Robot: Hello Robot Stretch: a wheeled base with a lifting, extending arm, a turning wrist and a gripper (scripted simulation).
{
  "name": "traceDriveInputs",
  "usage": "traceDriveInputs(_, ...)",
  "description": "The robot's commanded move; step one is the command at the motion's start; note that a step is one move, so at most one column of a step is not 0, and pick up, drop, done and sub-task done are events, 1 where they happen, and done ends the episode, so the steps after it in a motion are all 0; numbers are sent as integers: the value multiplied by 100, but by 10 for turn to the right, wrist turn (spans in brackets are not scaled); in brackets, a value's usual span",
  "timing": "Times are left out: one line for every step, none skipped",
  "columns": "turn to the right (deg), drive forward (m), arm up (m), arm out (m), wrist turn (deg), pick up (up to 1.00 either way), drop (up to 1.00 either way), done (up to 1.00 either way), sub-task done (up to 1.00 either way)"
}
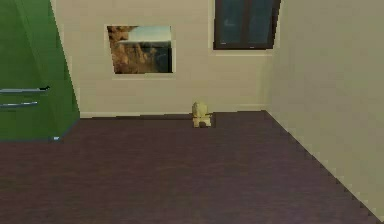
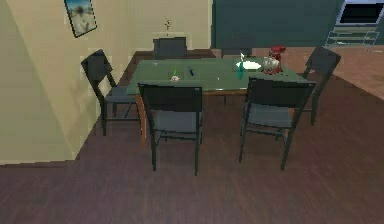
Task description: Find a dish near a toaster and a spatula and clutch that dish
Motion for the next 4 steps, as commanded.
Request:
traceDriveInputs(-30,0,0,0,0,0,0,0,0)
traceDriveInputs(450,0,0,0,0,0,0,0,0)
traceDriveInputs(150,0,0,0,0,0,0,0,0)
traceDriveInputs(0,15,0,0,0,0,0,0,0)
